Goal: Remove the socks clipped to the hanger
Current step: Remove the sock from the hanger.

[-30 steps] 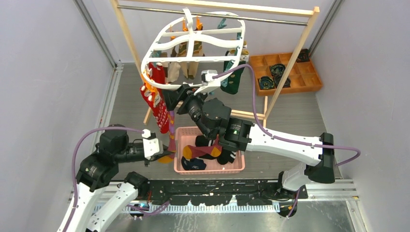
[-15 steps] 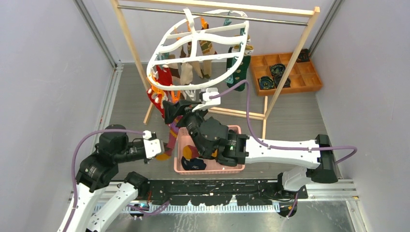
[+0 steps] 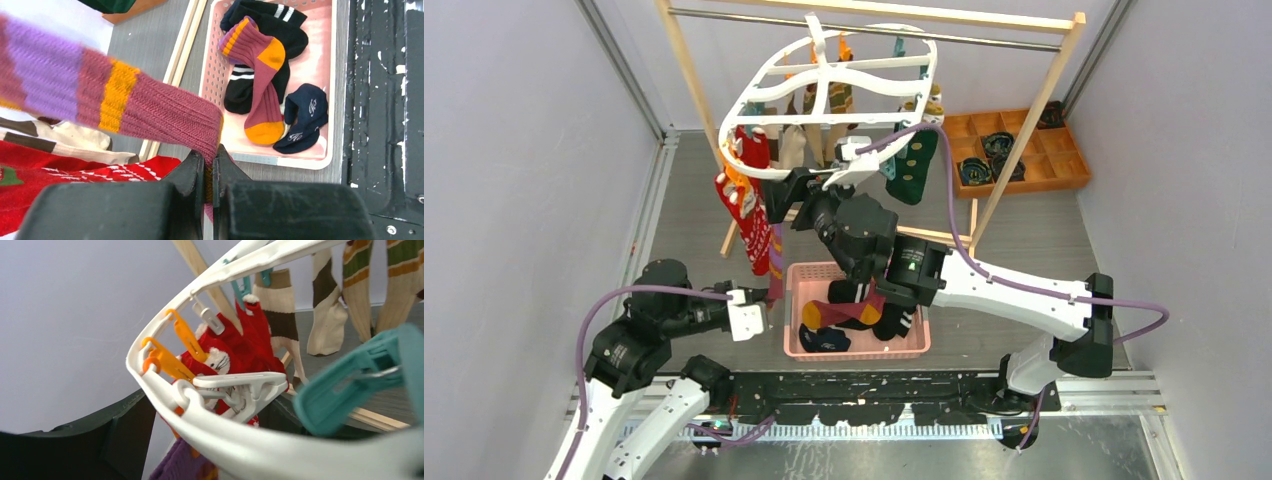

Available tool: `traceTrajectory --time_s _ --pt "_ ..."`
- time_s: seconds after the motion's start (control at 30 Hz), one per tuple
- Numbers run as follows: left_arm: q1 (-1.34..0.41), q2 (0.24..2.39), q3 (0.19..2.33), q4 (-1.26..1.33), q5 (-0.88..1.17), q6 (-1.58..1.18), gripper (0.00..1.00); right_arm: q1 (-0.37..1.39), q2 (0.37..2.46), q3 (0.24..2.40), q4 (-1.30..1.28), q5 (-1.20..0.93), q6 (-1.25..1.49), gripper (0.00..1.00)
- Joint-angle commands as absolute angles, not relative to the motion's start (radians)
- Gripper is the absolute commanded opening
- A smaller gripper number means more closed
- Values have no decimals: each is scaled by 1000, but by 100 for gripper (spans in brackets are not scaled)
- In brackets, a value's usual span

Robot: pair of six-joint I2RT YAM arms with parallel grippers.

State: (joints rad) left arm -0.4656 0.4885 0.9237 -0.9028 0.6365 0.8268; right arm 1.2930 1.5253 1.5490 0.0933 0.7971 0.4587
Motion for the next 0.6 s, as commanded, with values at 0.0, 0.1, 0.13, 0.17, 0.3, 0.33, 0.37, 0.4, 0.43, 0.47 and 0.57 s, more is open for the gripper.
traceTrajectory --time_s 0.0,0.1,0.13,0.17,0.3,0.33,0.37,0.4,0.43,0.47,0.57 --pt "-471 462 903 -862 646 941 0 1254 1517 1621 9 515 511 76" --pt "-471 464 905 -862 648 950 0 1235 1514 1636 -29 451 511 76" --pt "-471 464 905 -862 647 955 0 1234 1510 1633 -32 450 512 76" --pt "-471 462 905 -862 647 959 0 1232 1507 1629 -33 452 514 76" --pt "-471 465 900 -862 642 985 0 1231 1505 1610 -26 486 522 76" --pt "-471 468 902 -862 639 989 0 1231 1509 1610 -27 497 527 75" --pt "-471 470 902 -862 635 993 0 1233 1514 1612 -27 511 529 75" --pt "-471 472 902 -862 633 997 0 1240 1519 1611 -22 537 523 74" --pt "-471 472 901 -862 630 1002 0 1250 1524 1610 -9 565 508 74" --pt "-471 472 901 -862 628 1006 0 1265 1529 1611 11 615 489 74" --pt "-471 471 895 -862 622 1022 0 1311 1552 1614 78 717 409 73"
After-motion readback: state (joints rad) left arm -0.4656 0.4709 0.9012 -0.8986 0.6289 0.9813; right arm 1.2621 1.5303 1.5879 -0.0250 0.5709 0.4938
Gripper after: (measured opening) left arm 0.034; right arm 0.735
